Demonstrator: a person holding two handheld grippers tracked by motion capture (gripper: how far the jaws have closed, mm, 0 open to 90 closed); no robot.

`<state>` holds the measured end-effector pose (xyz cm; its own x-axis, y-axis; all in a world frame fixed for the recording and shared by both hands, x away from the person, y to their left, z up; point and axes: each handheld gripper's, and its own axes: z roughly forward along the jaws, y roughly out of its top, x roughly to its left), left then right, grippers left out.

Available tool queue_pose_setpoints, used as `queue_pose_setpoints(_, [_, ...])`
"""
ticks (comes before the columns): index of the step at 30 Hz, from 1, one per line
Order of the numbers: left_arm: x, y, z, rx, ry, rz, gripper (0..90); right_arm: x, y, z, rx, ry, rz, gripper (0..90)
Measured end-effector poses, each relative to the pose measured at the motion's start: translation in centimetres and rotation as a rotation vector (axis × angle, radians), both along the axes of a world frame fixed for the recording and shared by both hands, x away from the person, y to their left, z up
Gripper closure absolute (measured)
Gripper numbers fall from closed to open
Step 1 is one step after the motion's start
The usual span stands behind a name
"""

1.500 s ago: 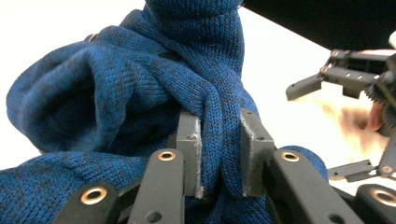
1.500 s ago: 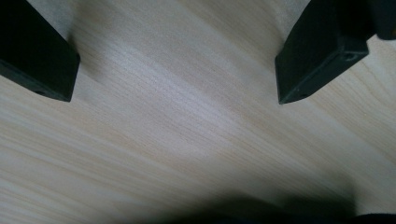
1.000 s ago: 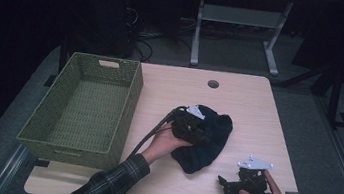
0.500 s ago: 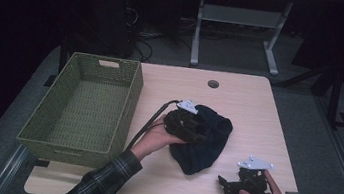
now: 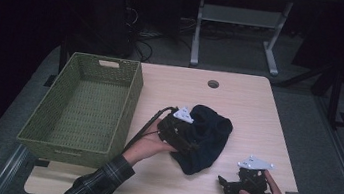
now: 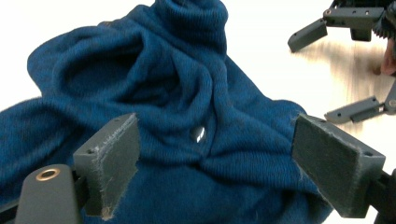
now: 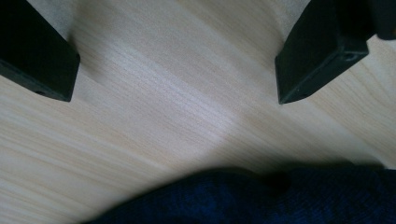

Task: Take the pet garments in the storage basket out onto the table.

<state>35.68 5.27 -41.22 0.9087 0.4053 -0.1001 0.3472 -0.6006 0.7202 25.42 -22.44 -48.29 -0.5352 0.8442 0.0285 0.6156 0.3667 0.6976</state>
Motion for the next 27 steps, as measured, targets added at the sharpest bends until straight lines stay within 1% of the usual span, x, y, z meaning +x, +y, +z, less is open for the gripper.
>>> queue_pose_setpoints(1, [-0.1,0.3,-0.1,0.007,-0.003,-0.002,14.9,0.0,0.0,0.0,0.0,0.0,0.0,0.0])
queue_pose_setpoints(4, [-0.6,0.9,-0.4,0.003,-0.017,0.015,14.7,0.0,0.0,0.0,0.0,-0.001,0.0,0.0])
queue_pose_setpoints(6, [-1.0,1.2,-0.6,0.01,-0.024,0.025,14.7,0.0,0.0,0.0,0.0,-0.001,0.0,0.0])
queue_pose_setpoints(10, [-1.8,1.9,-0.8,-0.003,-0.034,0.038,14.7,0.0,0.0,0.0,0.0,-0.002,0.001,0.0])
queue_pose_setpoints(12, [-2.1,2.3,-0.9,-0.001,-0.049,0.045,14.7,0.0,0.0,0.0,0.001,0.001,-0.001,0.0])
queue_pose_setpoints(14, [-2.5,2.7,-1.1,-0.002,-0.055,0.053,14.7,0.0,0.0,0.0,0.0,-0.001,0.001,0.0])
queue_pose_setpoints(16, [-2.7,3.1,-1.2,0.011,-0.06,0.056,14.7,0.0,0.0,0.0,0.0,0.0,0.0,0.0])
queue_pose_setpoints(20, [-3.3,3.8,-1.7,0.006,-0.057,0.077,14.7,0.0,0.0,0.0,0.0,0.0,0.0,0.0])
queue_pose_setpoints(21, [-3.4,4.0,-1.8,0.017,-0.061,0.075,14.7,0.0,0.0,0.0,0.0,0.0,0.0,0.0])
queue_pose_setpoints(23, [-3.6,4.3,-2.0,0.024,-0.064,0.082,14.7,0.0,0.0,0.0,0.0,-0.001,0.0,0.0])
queue_pose_setpoints(24, [-3.7,4.4,-2.1,0.02,-0.063,0.09,14.7,0.0,0.0,0.0,0.0,0.0,0.0,0.0])
queue_pose_setpoints(27, [-4.0,4.9,-2.5,0.03,-0.058,0.095,14.7,-0.1,0.0,0.0,0.0,0.0,0.0,0.0])
